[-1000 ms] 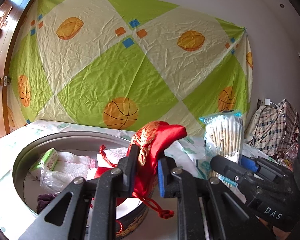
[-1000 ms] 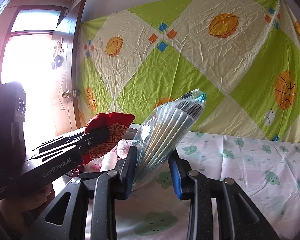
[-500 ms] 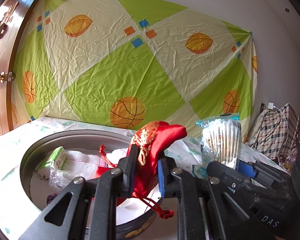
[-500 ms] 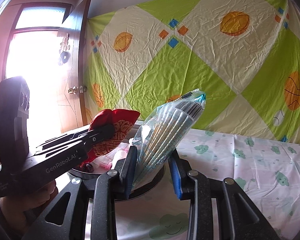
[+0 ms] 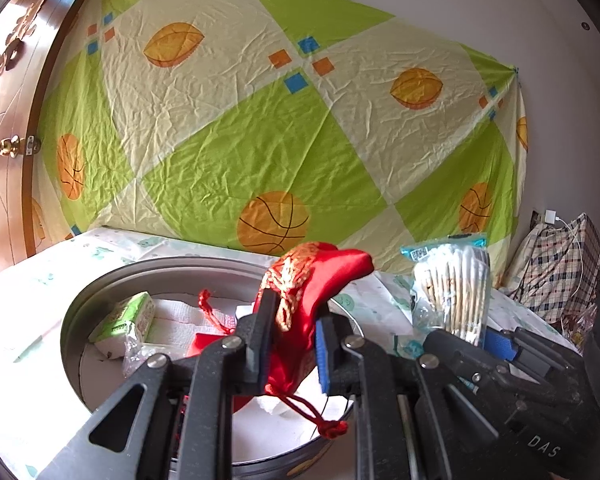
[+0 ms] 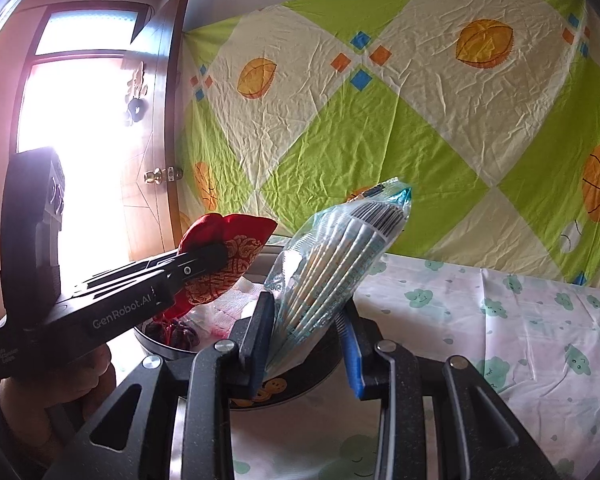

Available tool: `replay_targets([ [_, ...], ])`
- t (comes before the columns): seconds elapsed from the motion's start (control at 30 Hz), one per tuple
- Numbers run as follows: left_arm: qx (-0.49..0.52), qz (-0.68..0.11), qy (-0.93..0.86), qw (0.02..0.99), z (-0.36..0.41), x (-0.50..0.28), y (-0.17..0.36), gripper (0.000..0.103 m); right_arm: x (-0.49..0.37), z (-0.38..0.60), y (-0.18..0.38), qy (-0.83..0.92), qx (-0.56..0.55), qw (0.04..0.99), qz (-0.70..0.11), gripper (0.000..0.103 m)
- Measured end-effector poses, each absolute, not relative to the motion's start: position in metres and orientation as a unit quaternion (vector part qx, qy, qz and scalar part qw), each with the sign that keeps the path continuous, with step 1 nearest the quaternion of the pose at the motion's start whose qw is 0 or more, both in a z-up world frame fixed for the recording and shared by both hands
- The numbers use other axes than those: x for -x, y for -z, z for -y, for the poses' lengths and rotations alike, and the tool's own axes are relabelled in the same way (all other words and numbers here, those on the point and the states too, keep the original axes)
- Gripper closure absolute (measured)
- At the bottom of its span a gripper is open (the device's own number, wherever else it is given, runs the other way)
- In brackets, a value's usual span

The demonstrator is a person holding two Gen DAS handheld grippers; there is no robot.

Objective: Organize soft objects
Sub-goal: 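Carry the red pouch with the left tool toward the tin while the right tool carries the swab bag, then lower the red pouch and swab bag into the tin and open both tools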

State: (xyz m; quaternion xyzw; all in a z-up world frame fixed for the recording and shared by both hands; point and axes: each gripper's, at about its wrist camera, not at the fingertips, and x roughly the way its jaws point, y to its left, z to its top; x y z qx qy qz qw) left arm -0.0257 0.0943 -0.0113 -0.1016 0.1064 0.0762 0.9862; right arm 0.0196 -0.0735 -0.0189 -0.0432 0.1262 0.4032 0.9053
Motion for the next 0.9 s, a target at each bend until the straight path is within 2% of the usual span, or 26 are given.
replay_targets([
  [0.9,0.108,-0.172,-0.12,0.972,-0.156,0.012,-0.001,0.087,-0.051,0.019,-0.018,-0.445,0.033,0.881,-0.157,0.068],
])
